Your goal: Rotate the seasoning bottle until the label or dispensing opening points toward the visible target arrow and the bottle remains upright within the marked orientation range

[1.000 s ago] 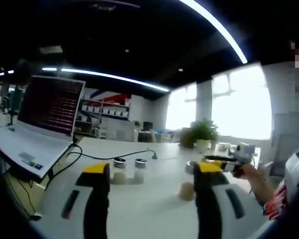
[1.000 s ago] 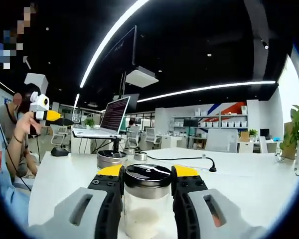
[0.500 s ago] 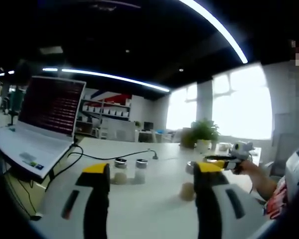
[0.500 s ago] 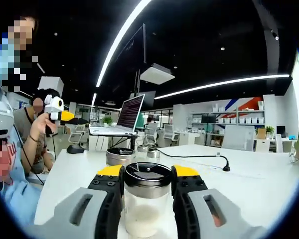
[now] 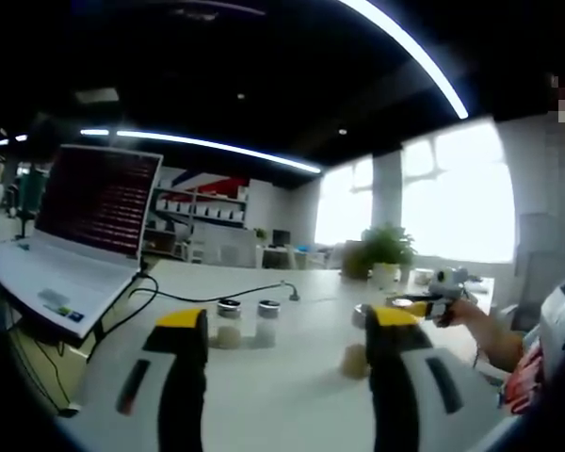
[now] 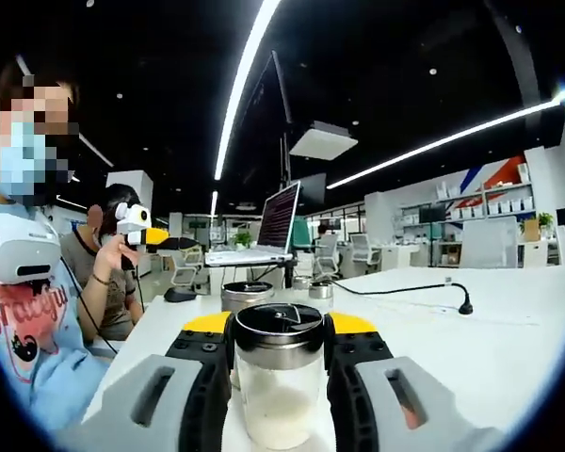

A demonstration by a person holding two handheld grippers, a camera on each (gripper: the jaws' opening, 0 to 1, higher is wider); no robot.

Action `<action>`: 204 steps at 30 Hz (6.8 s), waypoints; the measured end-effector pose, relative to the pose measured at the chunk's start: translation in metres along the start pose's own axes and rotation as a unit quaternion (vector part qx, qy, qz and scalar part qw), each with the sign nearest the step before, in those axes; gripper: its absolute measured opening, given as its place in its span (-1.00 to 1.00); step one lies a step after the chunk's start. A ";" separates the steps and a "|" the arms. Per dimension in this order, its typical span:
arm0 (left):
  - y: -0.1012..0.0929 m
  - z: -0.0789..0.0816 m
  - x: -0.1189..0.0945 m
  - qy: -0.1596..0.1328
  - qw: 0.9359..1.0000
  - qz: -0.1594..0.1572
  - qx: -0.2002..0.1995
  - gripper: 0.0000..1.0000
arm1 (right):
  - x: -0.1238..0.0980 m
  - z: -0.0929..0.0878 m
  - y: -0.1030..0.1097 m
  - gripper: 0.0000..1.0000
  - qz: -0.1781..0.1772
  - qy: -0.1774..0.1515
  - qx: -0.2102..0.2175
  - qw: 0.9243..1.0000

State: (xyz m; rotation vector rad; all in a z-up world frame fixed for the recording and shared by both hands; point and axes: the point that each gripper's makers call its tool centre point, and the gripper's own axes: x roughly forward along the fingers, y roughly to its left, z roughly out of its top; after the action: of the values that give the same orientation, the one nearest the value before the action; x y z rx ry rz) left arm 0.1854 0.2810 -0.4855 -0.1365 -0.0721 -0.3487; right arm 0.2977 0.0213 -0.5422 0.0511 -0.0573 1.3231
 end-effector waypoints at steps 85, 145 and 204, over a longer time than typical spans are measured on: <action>0.007 0.002 -0.005 0.000 1.000 0.007 0.004 0.43 | -0.006 0.015 -0.010 0.03 -0.375 0.000 -0.022 0.927; 0.000 0.002 -0.004 -0.003 1.000 -0.008 -0.006 0.40 | 0.003 -0.003 -0.010 -0.23 -0.316 0.038 -0.017 0.948; -0.027 -0.004 0.007 0.006 0.999 -0.040 -0.003 0.41 | -0.098 0.011 0.001 -0.19 -0.353 0.062 -0.044 0.933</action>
State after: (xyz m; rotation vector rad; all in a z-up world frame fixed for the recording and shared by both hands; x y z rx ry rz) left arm 0.1831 0.2531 -0.4853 -0.1382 -0.0643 -0.4291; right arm 0.2726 -0.0743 -0.5379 -0.0841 0.0117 0.5990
